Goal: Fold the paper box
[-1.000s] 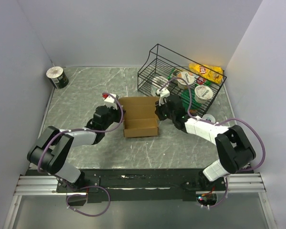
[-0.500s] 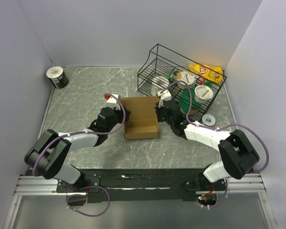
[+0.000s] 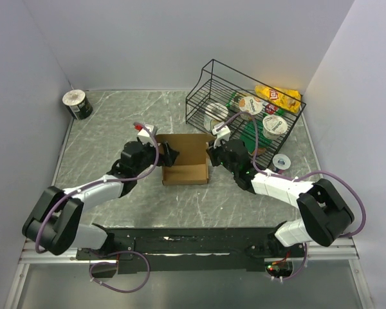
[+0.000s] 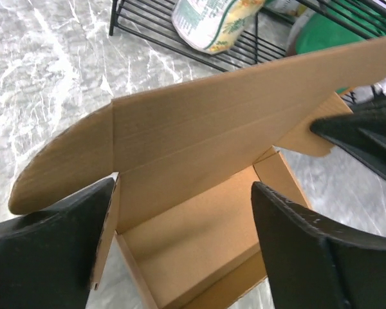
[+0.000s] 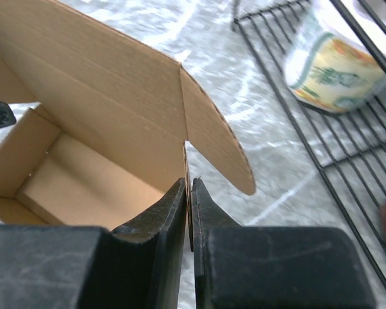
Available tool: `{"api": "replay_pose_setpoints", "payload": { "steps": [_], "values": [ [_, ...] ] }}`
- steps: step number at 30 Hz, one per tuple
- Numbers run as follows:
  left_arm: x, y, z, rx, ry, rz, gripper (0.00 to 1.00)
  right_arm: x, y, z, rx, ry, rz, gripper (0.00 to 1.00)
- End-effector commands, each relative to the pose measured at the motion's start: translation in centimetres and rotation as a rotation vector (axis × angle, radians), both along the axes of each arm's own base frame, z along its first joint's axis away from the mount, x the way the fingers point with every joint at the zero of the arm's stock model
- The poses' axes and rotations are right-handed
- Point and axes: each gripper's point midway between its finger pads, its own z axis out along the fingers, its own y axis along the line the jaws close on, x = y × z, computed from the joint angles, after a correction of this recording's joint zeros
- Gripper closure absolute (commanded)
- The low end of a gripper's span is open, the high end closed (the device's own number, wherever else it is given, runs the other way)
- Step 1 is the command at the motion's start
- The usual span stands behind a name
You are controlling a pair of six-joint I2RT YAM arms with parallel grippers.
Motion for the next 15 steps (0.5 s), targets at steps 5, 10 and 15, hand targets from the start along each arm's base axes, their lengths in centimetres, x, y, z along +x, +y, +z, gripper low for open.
{"api": "replay_pose_setpoints", "payload": {
  "steps": [5,10,15],
  "values": [
    [-1.4,1.3,1.3,-0.056,-0.011,-0.095,0.03,-0.3,2.1,2.6,0.065,-0.065,0.102,0.85],
    [-0.9,3.2,-0.4,-0.025,0.061,-0.021,0.03,-0.3,1.8,2.7,0.064,-0.065,0.096,0.85],
    [-0.6,4.4,-1.7,-0.017,0.103,0.037,0.01,-0.3,1.6,2.6,0.063,-0.063,0.093,0.85]
  ]
}}
